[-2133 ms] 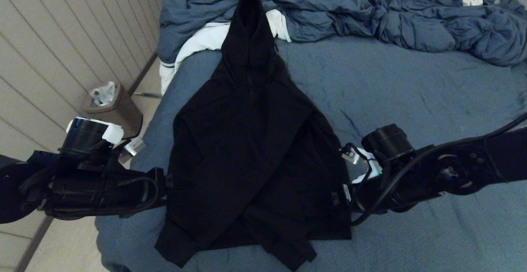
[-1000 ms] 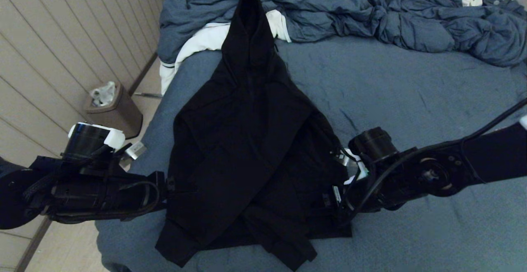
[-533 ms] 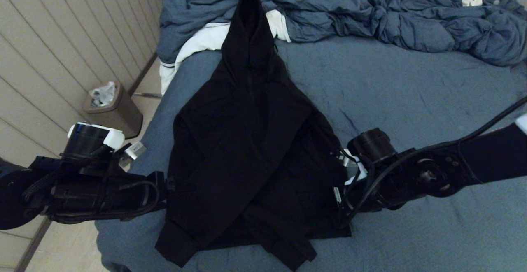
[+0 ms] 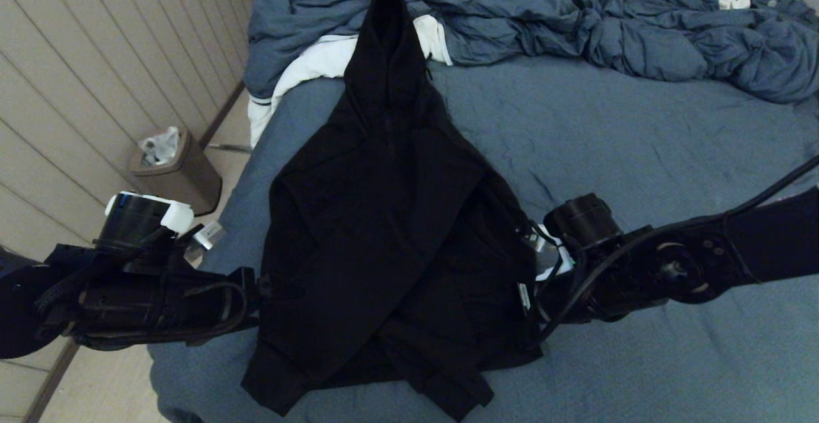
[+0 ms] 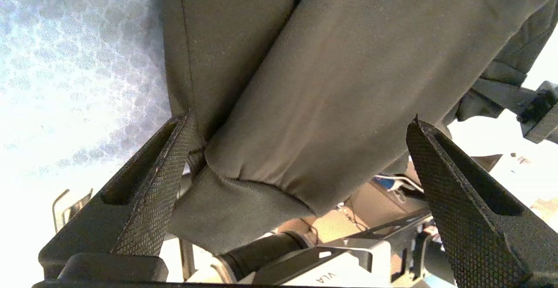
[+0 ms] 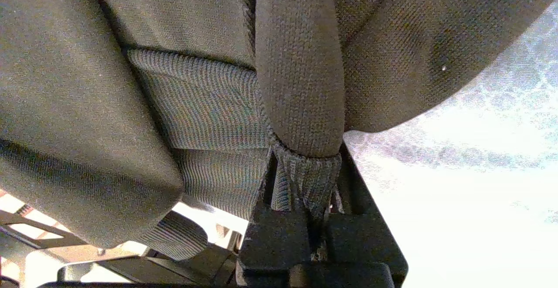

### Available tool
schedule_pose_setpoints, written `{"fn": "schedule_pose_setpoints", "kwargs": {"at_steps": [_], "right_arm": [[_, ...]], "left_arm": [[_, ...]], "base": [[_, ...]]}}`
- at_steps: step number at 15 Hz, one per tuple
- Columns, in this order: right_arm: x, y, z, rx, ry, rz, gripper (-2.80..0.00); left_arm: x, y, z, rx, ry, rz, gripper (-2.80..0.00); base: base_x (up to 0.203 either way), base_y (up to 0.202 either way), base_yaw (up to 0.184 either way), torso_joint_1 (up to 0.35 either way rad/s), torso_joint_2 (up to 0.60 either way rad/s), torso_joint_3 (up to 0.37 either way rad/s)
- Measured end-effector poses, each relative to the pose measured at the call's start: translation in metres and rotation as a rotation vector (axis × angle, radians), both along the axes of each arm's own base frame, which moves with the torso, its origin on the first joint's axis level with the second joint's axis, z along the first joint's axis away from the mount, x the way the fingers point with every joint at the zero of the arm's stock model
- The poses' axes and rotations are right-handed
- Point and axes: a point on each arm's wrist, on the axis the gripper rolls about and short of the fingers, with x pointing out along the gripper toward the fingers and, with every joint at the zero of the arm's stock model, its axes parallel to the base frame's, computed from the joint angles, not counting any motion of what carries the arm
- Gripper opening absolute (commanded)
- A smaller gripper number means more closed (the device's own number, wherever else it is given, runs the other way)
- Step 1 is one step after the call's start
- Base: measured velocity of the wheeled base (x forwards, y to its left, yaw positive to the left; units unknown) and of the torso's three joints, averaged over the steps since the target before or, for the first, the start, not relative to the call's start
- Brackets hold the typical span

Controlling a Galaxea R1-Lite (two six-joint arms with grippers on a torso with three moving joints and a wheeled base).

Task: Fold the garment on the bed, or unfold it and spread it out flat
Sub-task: Fold the black sweatshirt

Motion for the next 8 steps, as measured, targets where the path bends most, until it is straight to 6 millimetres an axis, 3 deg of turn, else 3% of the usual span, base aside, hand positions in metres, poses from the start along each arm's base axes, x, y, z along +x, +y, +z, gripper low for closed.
{"fn": "schedule_pose_setpoints", "kwargs": {"at_steps": [8], "right_arm": [[0.003, -0.01, 0.008, 0.004, -0.029, -0.034, -2.8]], "left_arm": [[-0.008, 0.005, -0.011, -0.018, 0.047, 0.053, 0.0]], "base": [[0.0, 0.0, 0.0, 0.0, 0.0, 0.0]]}}
